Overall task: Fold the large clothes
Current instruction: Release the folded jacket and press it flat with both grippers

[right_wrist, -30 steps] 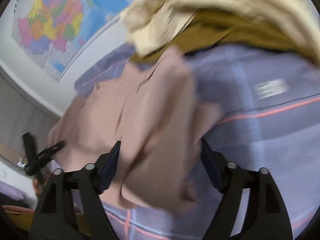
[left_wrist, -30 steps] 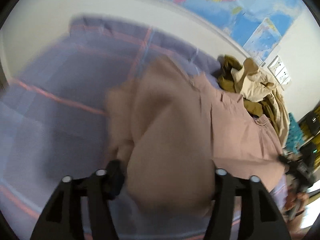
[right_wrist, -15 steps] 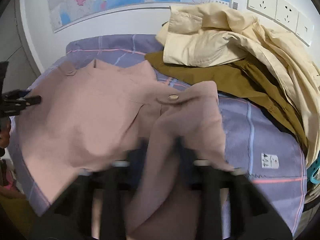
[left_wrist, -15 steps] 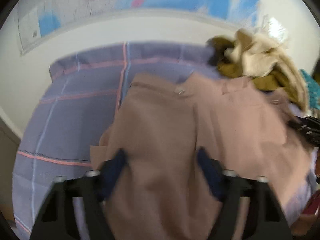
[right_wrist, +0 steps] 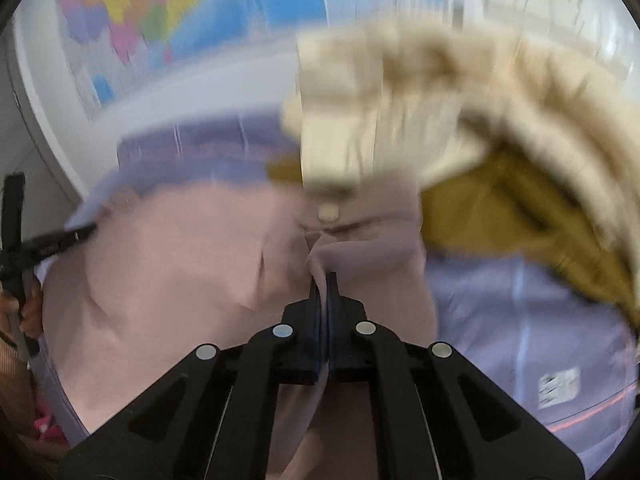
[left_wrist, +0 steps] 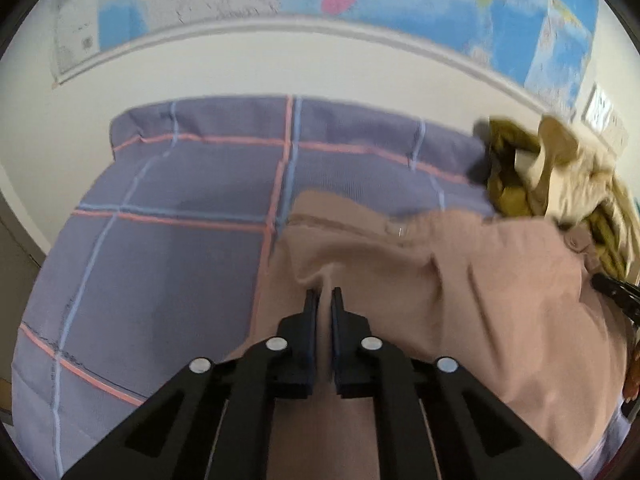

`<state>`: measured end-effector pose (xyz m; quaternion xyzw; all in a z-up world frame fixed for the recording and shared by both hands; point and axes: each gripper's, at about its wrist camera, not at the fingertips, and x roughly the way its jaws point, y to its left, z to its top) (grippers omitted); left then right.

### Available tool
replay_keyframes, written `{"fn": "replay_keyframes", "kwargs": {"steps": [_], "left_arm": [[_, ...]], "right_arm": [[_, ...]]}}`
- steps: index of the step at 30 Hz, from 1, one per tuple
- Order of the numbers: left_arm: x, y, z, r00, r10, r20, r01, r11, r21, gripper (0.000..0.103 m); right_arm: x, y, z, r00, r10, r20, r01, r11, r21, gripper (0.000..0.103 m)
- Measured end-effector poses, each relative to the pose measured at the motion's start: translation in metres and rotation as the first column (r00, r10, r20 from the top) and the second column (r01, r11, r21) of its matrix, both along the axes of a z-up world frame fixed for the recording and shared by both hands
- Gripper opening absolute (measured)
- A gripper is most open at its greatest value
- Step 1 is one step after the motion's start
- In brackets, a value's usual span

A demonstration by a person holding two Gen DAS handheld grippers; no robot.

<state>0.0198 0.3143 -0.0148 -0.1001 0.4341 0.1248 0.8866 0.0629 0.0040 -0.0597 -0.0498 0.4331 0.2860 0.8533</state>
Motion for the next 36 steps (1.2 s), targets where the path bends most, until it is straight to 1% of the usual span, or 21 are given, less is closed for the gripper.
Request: {"fn": "replay_keyframes", "kwargs": {"steps": [1, 2, 3, 5, 7, 9, 12, 13, 15, 16, 19, 20, 22, 24, 26, 28, 30, 31, 33, 35, 36], "left_arm": [[-0.001, 0.000, -0.003, 1.000, 0.002, -0.010, -0.002, 1.000, 0.012, 0.019], [-0.003, 0.000, -0.004, 1.000, 0.005, -0.019, -0.005, 1.000, 0.025, 0.026], [-0.006, 0.001, -0.003, 1.000, 0.007, -0.013, -0.007, 1.000, 0.027, 0.026], [-0.018, 0.000, 0.006, 1.000, -0.008, 0.028, 0.008, 1.000, 0.022, 0.029], [-0.033, -0.005, 0.018, 0.996, -0.042, 0.072, 0.041, 0.999, 0.012, 0.033], [-0.047, -0.012, 0.026, 0.991, -0.086, 0.106, 0.084, 0.996, 0.021, 0.037], [-0.057, -0.018, 0.021, 0.985, -0.141, 0.103, 0.143, 0.990, -0.015, 0.039], [-0.057, -0.019, 0.017, 0.986, -0.138, 0.092, 0.140, 0.990, -0.015, 0.039], [-0.053, -0.015, 0.002, 0.992, -0.115, 0.049, 0.117, 0.993, -0.025, 0.039], [-0.049, -0.011, -0.006, 0.994, -0.099, 0.034, 0.101, 0.994, -0.041, 0.038], [-0.045, -0.005, -0.015, 0.998, -0.052, 0.021, 0.052, 0.998, -0.024, 0.037], [-0.044, -0.003, -0.015, 0.999, -0.044, 0.018, 0.044, 0.998, -0.032, 0.037], [-0.046, -0.005, -0.011, 0.999, -0.036, 0.025, 0.036, 0.999, -0.020, 0.037], [-0.055, -0.009, -0.002, 0.998, -0.041, 0.052, 0.041, 0.999, -0.005, 0.039], [-0.067, -0.013, 0.007, 0.995, -0.049, 0.082, 0.049, 0.999, -0.001, 0.039], [-0.085, -0.020, 0.016, 0.988, -0.085, 0.128, 0.088, 0.996, -0.013, 0.040], [-0.099, -0.025, 0.019, 0.983, -0.113, 0.146, 0.119, 0.992, -0.029, 0.042], [-0.105, -0.026, 0.019, 0.980, -0.127, 0.150, 0.135, 0.990, -0.043, 0.042], [-0.111, -0.029, 0.013, 0.979, -0.140, 0.146, 0.150, 0.986, -0.067, 0.043], [-0.112, -0.027, 0.002, 0.987, -0.118, 0.106, 0.125, 0.990, -0.061, 0.042], [-0.111, -0.024, -0.004, 0.991, -0.097, 0.089, 0.103, 0.992, -0.076, 0.041]], "right_arm": [[-0.002, -0.004, 0.001, 1.000, -0.005, 0.005, 0.005, 1.000, 0.009, 0.014], [-0.005, -0.008, 0.003, 1.000, -0.012, 0.008, 0.012, 1.000, 0.022, 0.021], [-0.011, -0.016, 0.010, 0.999, -0.026, 0.022, 0.025, 0.999, 0.042, 0.033], [-0.023, -0.024, 0.022, 0.998, -0.014, 0.054, 0.010, 0.997, 0.076, 0.036], [-0.041, -0.029, 0.035, 0.996, 0.031, 0.082, -0.040, 0.994, 0.103, 0.039], [-0.056, -0.028, 0.040, 0.991, 0.080, 0.108, -0.091, 0.991, 0.097, 0.041], [-0.065, -0.021, 0.030, 0.989, 0.128, 0.076, -0.134, 0.988, 0.080, 0.041], [-0.062, -0.017, 0.022, 0.989, 0.134, 0.058, -0.138, 0.988, 0.068, 0.041], [-0.050, -0.013, 0.006, 0.994, 0.106, 0.018, -0.107, 0.993, 0.056, 0.041], [-0.047, -0.013, 0.001, 0.995, 0.098, 0.006, -0.099, 0.993, 0.062, 0.040], [-0.034, -0.017, -0.010, 0.999, 0.046, -0.014, -0.045, 0.995, 0.084, 0.039], [-0.033, -0.018, -0.010, 0.999, 0.039, -0.028, -0.036, 0.994, 0.102, 0.039], [-0.035, -0.022, -0.006, 0.999, 0.034, -0.028, -0.031, 0.992, 0.121, 0.039], [-0.043, -0.027, 0.002, 0.999, 0.047, -0.019, -0.044, 0.989, 0.142, 0.046], [-0.055, -0.033, 0.011, 0.997, 0.082, -0.005, -0.080, 0.981, 0.175, 0.048], [-0.069, -0.039, 0.020, 0.993, 0.117, 0.005, -0.116, 0.974, 0.197, 0.051], [-0.081, -0.047, 0.024, 0.988, 0.157, 0.002, -0.153, 0.957, 0.246, 0.052], [-0.086, -0.049, 0.022, 0.984, 0.175, -0.013, -0.166, 0.950, 0.263, 0.053], [-0.087, -0.048, 0.015, 0.985, 0.171, -0.027, -0.160, 0.958, 0.240, 0.054], [-0.078, -0.046, 0.002, 0.989, 0.128, -0.077, -0.108, 0.970, 0.219, 0.053], [-0.074, -0.047, -0.002, 0.987, 0.115, -0.108, -0.086, 0.966, 0.243, 0.052]]}}
